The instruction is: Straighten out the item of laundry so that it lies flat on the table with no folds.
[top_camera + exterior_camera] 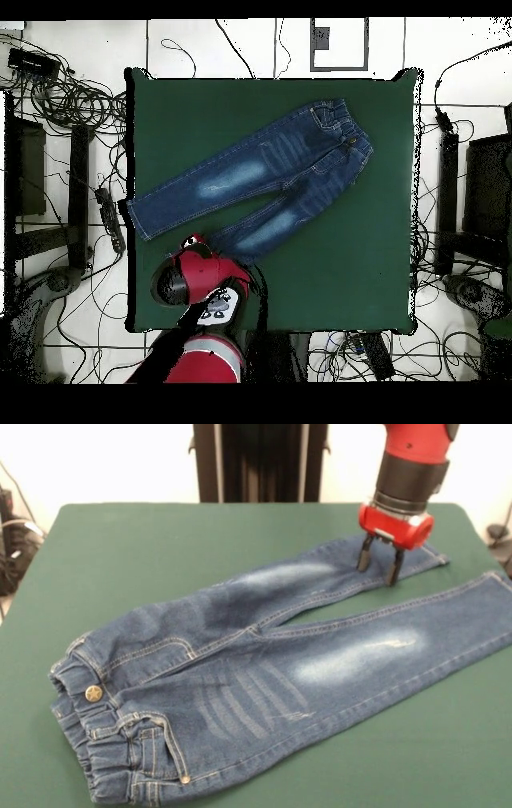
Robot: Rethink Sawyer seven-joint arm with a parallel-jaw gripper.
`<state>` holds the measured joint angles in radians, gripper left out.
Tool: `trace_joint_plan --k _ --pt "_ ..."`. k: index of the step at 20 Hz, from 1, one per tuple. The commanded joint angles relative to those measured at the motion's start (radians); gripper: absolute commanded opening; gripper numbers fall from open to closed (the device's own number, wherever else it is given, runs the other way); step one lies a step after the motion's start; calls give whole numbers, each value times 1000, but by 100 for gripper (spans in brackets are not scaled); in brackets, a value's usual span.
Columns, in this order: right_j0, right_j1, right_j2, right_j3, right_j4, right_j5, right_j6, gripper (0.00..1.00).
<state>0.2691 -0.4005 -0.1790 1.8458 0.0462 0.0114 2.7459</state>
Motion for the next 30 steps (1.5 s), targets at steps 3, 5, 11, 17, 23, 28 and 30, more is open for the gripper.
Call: trace_joint_plan --k 3,5,11,17,23,28,30 --pt "57 121 218 60 103 -79 208 100" --pt "61 126 220 60 112 -83 209 100" --pt "91 146 191 50 119 -59 181 100" --pt "105 163 189 52 116 -70 170 100" --pt "124 171 197 62 131 -93 189 100" --pt "133 173 206 65 150 -101 202 100" --pt "135 173 210 67 157 -102 204 100"
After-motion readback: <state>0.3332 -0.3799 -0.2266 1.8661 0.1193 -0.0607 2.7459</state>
